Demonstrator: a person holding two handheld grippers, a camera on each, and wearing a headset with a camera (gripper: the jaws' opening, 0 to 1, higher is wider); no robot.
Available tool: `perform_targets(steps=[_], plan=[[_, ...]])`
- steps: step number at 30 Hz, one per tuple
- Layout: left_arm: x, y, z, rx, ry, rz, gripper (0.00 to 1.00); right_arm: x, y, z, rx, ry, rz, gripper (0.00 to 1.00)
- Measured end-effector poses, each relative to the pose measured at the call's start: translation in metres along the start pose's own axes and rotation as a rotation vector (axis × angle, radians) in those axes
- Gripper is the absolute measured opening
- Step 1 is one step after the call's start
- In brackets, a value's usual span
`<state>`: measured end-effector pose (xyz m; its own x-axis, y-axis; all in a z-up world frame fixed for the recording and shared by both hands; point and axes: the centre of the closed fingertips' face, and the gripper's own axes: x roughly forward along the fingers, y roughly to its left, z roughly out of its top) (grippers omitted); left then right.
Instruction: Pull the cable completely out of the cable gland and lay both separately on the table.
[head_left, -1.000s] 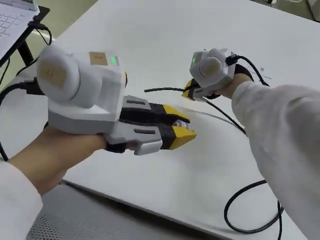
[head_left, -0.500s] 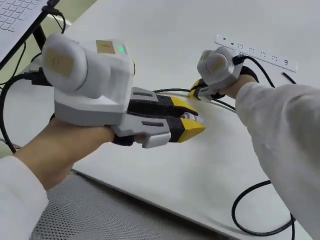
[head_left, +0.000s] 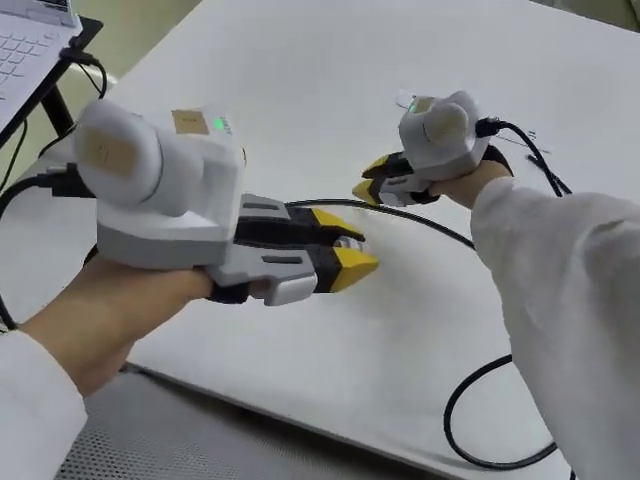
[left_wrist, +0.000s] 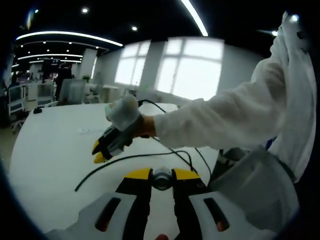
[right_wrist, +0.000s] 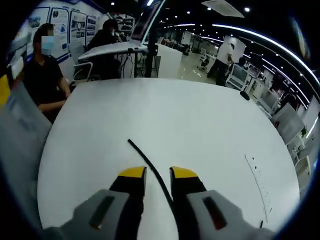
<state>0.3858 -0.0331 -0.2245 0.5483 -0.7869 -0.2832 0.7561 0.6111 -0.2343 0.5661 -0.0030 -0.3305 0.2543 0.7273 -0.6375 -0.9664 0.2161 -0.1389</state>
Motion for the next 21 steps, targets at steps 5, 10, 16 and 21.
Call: perform_targets(steps=[5,10,16,21], plan=[[-0.001,0.017,-0.003,-0.077,-0.002,0.027,0.17,-0.069,0.011,0.028,-0.005,-0.113,-0.058,0.24],[0.014,0.03,-0.004,-0.03,0.034,0.018,0.17,-0.129,0.02,0.034,0.031,-0.206,-0.124,0.36],[0.051,0.032,-0.024,0.017,0.092,-0.062,0.17,-0.204,0.035,0.037,0.146,-0.337,-0.268,0.43],[0.08,0.043,-0.055,0.07,0.176,-0.086,0.17,-0.252,0.05,0.02,0.245,-0.427,-0.39,0.46]])
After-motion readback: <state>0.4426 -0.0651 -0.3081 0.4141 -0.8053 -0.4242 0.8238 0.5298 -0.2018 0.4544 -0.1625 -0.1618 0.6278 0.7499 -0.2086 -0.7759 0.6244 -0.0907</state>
